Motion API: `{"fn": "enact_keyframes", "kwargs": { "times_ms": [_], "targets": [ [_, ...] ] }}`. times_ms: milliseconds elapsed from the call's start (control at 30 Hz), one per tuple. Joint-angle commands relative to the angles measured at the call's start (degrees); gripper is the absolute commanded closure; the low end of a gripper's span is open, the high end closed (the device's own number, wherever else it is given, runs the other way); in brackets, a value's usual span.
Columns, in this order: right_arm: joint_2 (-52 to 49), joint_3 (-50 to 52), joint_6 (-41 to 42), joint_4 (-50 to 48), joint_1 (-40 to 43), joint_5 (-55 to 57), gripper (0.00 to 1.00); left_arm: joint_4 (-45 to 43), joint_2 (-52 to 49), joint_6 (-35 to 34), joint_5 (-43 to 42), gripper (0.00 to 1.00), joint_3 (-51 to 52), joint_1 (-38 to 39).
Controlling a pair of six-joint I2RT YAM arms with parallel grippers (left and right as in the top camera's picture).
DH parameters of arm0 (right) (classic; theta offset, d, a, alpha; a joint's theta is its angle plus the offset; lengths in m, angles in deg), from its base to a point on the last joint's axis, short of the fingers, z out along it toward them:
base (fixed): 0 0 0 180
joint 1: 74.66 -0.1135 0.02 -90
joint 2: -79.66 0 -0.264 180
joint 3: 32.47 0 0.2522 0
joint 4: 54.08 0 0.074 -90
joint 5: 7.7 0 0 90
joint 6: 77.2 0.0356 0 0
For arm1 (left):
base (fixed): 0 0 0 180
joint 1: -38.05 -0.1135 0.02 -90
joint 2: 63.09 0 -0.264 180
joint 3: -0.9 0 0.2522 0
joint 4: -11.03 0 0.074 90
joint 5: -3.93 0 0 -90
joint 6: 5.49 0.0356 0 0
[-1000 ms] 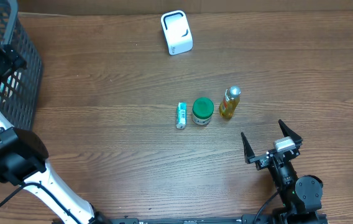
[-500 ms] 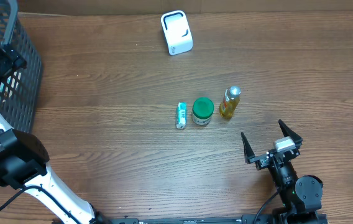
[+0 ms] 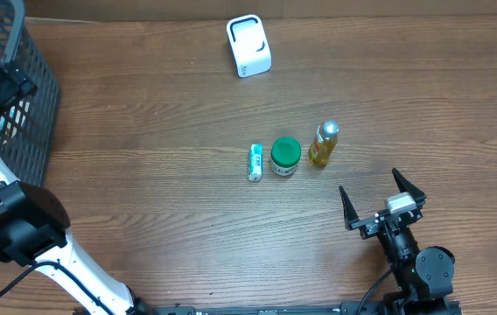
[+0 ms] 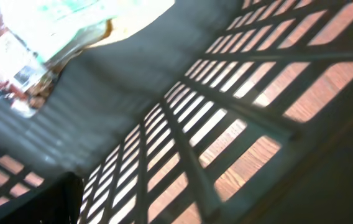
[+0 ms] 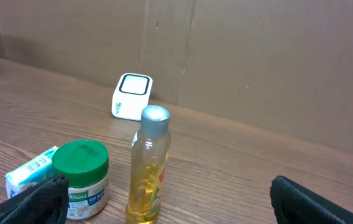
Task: Scan the item barcode
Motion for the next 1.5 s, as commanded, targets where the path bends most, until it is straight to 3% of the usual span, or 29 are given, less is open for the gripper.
{"fn": "enact_keyframes", "kwargs": {
  "times_ms": [0, 567, 900, 1467],
  "targets": [
    [0.44, 0.61, -0.04, -0.22, -0.11, -0.11, 0.0, 0.28, -1.2, 2.67, -4.31, 0.0, 1.44, -0.39],
    [0.44, 0.61, -0.04, -0.22, -0.11, -0.11, 0.0, 1.55, 6.75, 0.63, -9.14, 0.0, -18.49, -0.37],
    [0.44, 0.61, -0.04, -0.22, -0.11, -0.11, 0.0, 0.13, 8.04, 0.7, 7.17, 0.0, -18.45, -1.66],
    [0.44, 0.61, -0.04, -0.22, -0.11, -0.11, 0.0, -3.54, 7.06, 0.83, 7.8, 0.0, -7.08, -9.92]
  ]
}}
